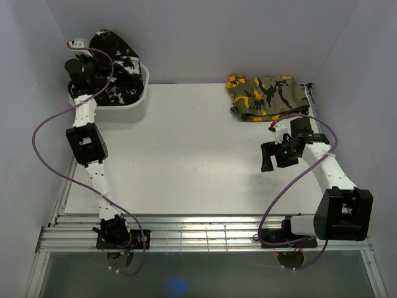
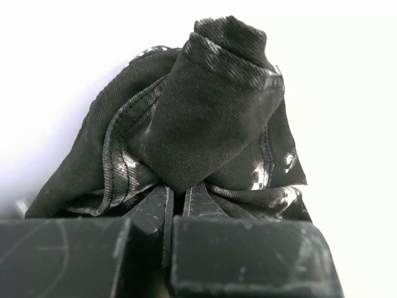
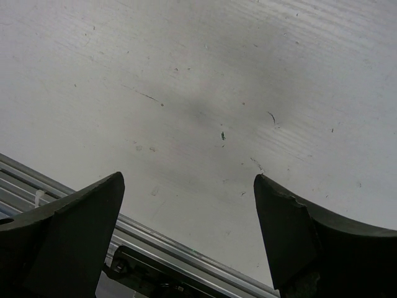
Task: Fold and stack the trousers
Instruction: Grab the trousers from the pile, then move the trousers to the center of the board
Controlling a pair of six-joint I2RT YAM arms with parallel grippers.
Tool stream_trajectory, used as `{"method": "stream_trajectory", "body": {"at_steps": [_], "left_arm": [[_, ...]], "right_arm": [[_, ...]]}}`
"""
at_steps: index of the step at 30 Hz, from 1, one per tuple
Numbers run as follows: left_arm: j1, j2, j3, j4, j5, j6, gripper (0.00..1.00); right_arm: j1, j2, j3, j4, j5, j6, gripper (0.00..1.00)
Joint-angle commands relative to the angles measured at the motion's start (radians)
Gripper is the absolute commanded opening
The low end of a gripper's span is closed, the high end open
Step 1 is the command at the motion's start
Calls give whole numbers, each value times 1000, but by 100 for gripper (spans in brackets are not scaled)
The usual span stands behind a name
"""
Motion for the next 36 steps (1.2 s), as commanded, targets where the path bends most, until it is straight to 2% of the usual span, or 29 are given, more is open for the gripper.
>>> {"method": "stream_trajectory", "body": {"at_steps": [1,3,5,7,9,11,14,19,22,23,25,26,28,29,30,32,33,35,36], "left_arm": [[-24,-313,90,254,-31,147,0],[-47,-378,102,287,-48,205,0],[-82,-453,157,313,-51,332,0],[-149,-571,147,360,-91,464,0],[-202,-686,123,368,-99,486,0],[-217,-793,38,365,-102,474,0],[-222,-963,-141,310,-47,361,0],[-226,-1076,-353,223,22,183,0],[-231,-1155,-486,196,200,95,0],[-242,-1173,-585,195,260,59,0],[-312,-1234,-699,155,341,69,0],[-337,-1252,-808,128,349,140,0],[-429,-1282,-897,-24,375,304,0],[-461,-1306,-940,-79,377,405,0],[-523,-1312,-1018,-197,389,589,0],[-591,-1306,-1060,-328,350,762,0],[-649,-1283,-1092,-377,332,826,0],[-706,-1231,-1105,-411,300,827,0],[-784,-1208,-1102,-437,282,828,0]], "right_arm": [[1,-65,37,27,-35,5,90],[1,-84,33,32,-35,4,90],[1,-122,36,32,-43,2,90],[1,-162,28,35,-55,2,90],[1,-200,19,41,-60,-2,90],[0,-224,19,45,-70,-4,90],[1,-248,10,56,-135,-4,90],[1,-282,-19,73,-269,-19,90],[1,-291,-6,79,-316,-33,90],[1,-291,4,78,-316,-36,90],[1,-285,27,70,-293,-55,90],[1,-280,34,61,-279,-61,90],[1,-277,54,47,-227,-76,90],[0,-277,63,36,-212,-79,90],[-2,-280,71,12,-190,-87,90],[1,-296,94,-1,-158,-81,90],[-34,-306,102,-4,-131,-78,90],[-80,-308,134,-14,-116,-75,90],[-95,-305,143,-33,-121,-78,90]]}}
